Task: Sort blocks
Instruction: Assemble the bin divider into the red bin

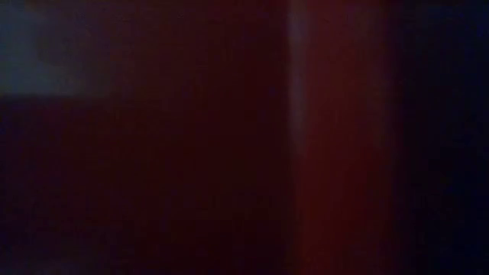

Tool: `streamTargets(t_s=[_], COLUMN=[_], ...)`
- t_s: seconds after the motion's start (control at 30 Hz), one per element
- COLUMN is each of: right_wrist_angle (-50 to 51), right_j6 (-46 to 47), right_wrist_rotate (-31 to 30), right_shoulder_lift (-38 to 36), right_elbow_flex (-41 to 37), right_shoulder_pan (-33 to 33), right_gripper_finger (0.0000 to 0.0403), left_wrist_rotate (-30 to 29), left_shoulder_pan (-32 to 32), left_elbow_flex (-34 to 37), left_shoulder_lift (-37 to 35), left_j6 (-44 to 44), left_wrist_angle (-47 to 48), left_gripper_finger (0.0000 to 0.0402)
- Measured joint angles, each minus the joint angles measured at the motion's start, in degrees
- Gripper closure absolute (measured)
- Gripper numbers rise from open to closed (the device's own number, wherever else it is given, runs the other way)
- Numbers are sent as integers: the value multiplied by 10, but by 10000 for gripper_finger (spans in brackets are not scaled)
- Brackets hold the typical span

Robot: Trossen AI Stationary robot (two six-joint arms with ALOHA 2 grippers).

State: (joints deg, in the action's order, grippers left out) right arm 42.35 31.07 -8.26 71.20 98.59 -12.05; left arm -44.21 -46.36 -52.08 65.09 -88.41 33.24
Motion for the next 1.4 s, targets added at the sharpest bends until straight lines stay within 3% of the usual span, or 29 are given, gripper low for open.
streamTargets(t_s=[0.3, 0.67, 0.9, 1.07, 1.27, 1.4], right_wrist_angle=[-8, -43, -51, -51, -69, -68], right_j6=[0, -11, -11, -14, -17, -15], right_wrist_rotate=[2, 19, 25, 27, 25, 23], right_shoulder_lift=[0, 0, -3, -8, -15, -16], right_elbow_flex=[0, 0, 2, 2, 2, 3], right_shoulder_pan=[0, 0, 0, 0, 0, 1], right_gripper_finger=[403, 403, 403, 403, 403, 403], left_wrist_rotate=[-51, -116, -141, -139, -147, -139], left_shoulder_pan=[17, 21, 21, 20, 20, 19], left_elbow_flex=[0, 0, 0, 1, 1, 2], left_shoulder_lift=[32, 53, 54, 54, 50, 39], left_j6=[91, 91, 158, 207, 262, 305], left_wrist_angle=[3, -7, -93, -133, -207, -247], left_gripper_finger=[266, 266, 278, 304, 388, 392])
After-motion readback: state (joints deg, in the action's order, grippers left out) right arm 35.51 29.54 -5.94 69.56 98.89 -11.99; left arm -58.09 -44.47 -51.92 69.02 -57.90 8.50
